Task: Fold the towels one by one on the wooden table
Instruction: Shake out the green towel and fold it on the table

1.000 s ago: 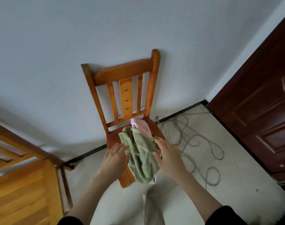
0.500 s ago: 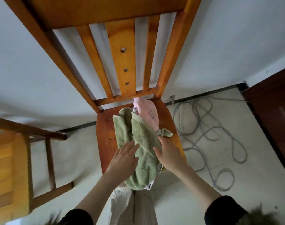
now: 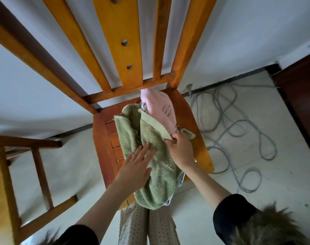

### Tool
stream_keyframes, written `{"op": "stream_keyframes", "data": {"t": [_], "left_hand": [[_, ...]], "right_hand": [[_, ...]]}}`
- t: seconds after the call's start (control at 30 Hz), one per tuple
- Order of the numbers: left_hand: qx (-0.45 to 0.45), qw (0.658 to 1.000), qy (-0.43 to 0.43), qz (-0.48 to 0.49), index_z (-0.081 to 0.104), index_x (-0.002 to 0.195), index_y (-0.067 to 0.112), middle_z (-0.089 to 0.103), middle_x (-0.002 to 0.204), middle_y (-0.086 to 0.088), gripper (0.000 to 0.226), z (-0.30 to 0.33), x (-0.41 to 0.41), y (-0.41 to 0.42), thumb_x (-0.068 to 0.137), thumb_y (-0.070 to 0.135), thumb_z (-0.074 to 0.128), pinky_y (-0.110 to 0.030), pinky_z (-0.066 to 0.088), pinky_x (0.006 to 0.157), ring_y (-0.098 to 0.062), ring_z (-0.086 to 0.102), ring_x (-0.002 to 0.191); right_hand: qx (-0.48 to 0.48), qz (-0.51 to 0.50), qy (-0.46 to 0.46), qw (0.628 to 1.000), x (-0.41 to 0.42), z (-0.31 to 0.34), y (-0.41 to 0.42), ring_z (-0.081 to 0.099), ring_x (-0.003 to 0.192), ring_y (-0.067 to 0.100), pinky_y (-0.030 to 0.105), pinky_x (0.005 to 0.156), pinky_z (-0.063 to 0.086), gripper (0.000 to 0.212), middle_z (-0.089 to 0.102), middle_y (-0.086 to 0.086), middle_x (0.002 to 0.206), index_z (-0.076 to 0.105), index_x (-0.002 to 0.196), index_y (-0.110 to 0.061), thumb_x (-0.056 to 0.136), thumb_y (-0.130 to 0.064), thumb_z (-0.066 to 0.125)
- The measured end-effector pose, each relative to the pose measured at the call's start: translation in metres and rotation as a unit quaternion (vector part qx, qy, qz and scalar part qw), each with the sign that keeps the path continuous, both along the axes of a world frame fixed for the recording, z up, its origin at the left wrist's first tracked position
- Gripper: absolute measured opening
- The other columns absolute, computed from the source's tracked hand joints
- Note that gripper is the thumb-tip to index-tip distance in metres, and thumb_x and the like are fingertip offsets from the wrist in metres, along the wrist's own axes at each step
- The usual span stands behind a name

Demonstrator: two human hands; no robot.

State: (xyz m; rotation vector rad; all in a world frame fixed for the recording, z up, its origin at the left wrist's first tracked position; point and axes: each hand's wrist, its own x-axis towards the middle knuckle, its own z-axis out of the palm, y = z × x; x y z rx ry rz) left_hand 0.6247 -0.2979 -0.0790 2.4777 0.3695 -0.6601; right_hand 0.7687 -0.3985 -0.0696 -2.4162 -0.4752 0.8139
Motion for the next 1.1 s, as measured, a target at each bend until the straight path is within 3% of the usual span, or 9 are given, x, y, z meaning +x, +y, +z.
{"op": "stream_keyframes", "data": {"t": [0.13,0.3,0.4,0.5,0.57,0.63,0.77,0.97,1.1], "left_hand": [[-0.047,0.985,-0.102,0.128,0.025,0.141,0.019,0.015,0.155,-0.002,0.048,0.034,0.009,0.011,0.096,0.013,0.041,-0.041,0.033,0.111,-0.024,0.032,0.137],[0.028,0.986,-0.159,0.037,0.019,0.144,0.035,-0.009,0.153,0.013,0.077,0.08,0.022,0.038,0.084,-0.007,0.044,-0.036,-0.001,0.114,-0.011,-0.016,0.14],[0.012,0.986,-0.165,-0.025,0.043,0.131,0.033,0.007,0.155,0.013,0.05,0.108,0.024,0.046,0.09,0.006,0.05,-0.032,-0.003,0.114,-0.007,-0.015,0.138],[-0.004,0.982,-0.188,-0.017,0.057,0.118,0.027,0.031,0.149,0.01,0.031,0.139,0.022,0.05,0.088,0.023,0.06,-0.034,0.007,0.113,-0.008,0.001,0.139],[0.006,0.978,-0.208,0.005,0.062,0.111,0.026,0.052,0.135,0.008,0.029,0.162,0.018,0.054,0.083,0.028,0.066,-0.034,0.024,0.109,-0.012,0.034,0.134],[0.004,0.976,-0.214,0.043,0.064,0.102,0.025,0.066,0.109,0.005,0.02,0.19,0.01,0.059,0.082,0.03,0.067,-0.026,0.047,0.091,-0.011,0.059,0.096],[0.016,0.974,-0.208,0.09,0.064,0.102,0.023,0.068,0.095,0.006,0.016,0.247,-0.005,0.075,0.087,0.03,0.062,-0.011,0.039,0.064,-0.008,0.056,0.078],[0.031,0.949,-0.307,0.063,0.063,0.113,0.019,0.063,0.1,0.013,0.036,0.336,-0.021,0.085,0.081,0.035,0.069,-0.021,0.043,0.077,-0.009,0.057,0.088],[0.005,0.921,-0.379,0.087,0.066,0.09,0.024,0.058,0.077,0.017,0.007,0.385,-0.027,0.072,0.084,0.023,0.068,-0.017,0.043,0.064,0.0,0.055,0.069]], "right_hand": [[0.049,0.053,-0.021,0.997,-0.014,0.032,-0.002,0.041,0.068,-0.004,0.005,0.067,0.036,0.009,0.049,-0.001,0.088,0.061,0.087,-0.013,0.092,-0.016,0.055],[0.114,0.117,-0.005,0.987,-0.031,0.091,-0.005,0.055,0.079,0.009,0.012,0.069,0.043,0.014,0.06,0.001,0.088,0.07,0.092,-0.012,0.091,-0.019,0.057],[0.126,0.128,-0.007,0.984,-0.037,0.13,-0.007,0.059,0.079,0.01,0.018,0.069,0.05,0.015,0.063,0.0,0.09,0.07,0.098,-0.013,0.09,-0.016,0.059],[0.126,0.133,-0.012,0.983,-0.038,0.169,-0.01,0.059,0.082,0.007,0.018,0.073,0.051,0.018,0.063,-0.004,0.096,0.069,0.105,-0.015,0.09,-0.016,0.059],[0.131,0.144,-0.03,0.98,-0.035,0.197,-0.009,0.057,0.085,0.005,0.013,0.074,0.046,0.02,0.064,-0.003,0.1,0.069,0.106,-0.015,0.09,-0.016,0.059],[0.144,0.15,-0.049,0.977,-0.031,0.228,-0.007,0.058,0.086,0.009,0.017,0.074,0.046,0.018,0.065,0.001,0.099,0.071,0.102,-0.012,0.089,-0.014,0.059],[0.155,0.161,-0.085,0.971,-0.03,0.287,-0.004,0.057,0.092,0.006,0.016,0.081,0.045,0.02,0.065,-0.001,0.103,0.07,0.105,-0.012,0.087,-0.014,0.062],[0.202,0.141,-0.132,0.96,-0.039,0.366,0.008,0.059,0.086,0.005,0.005,0.075,0.04,0.02,0.068,-0.002,0.098,0.072,0.102,-0.011,0.084,-0.016,0.067],[0.214,0.19,-0.156,0.946,-0.05,0.411,0.018,0.06,0.088,0.007,0.018,0.081,0.044,0.021,0.069,0.001,0.1,0.071,0.104,-0.011,0.085,-0.017,0.065]]}}
